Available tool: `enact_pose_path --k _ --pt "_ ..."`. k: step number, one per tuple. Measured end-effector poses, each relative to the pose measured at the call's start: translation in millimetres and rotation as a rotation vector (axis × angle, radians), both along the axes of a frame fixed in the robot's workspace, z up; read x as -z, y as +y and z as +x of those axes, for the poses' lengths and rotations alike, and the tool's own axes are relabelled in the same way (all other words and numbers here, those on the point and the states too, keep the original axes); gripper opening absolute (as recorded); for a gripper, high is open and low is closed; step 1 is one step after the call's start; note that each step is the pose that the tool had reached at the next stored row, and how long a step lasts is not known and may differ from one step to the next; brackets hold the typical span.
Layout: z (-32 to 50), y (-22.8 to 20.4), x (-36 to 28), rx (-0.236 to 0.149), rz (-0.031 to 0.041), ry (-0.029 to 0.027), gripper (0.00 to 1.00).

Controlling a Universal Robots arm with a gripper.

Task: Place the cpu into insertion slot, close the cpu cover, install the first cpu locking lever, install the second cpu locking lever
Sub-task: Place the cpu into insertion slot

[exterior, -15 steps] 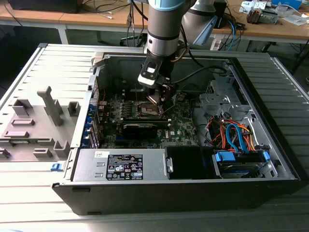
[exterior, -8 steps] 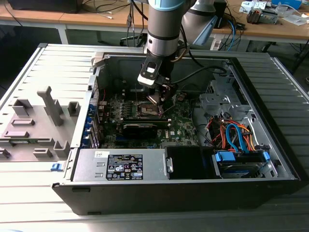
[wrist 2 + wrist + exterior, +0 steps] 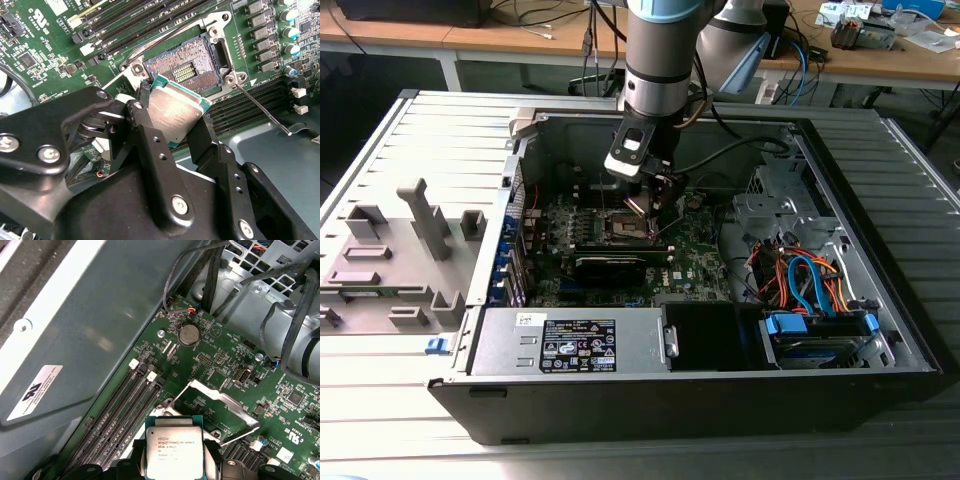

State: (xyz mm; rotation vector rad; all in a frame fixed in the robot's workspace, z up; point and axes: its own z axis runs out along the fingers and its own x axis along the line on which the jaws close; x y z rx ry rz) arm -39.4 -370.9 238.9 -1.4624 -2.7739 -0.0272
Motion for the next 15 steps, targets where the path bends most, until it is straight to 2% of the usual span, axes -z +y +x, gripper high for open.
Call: enact_pose_path --k 15 --pt "0.0 0.0 0.0 0.04 0.0001 0.0 0.55"
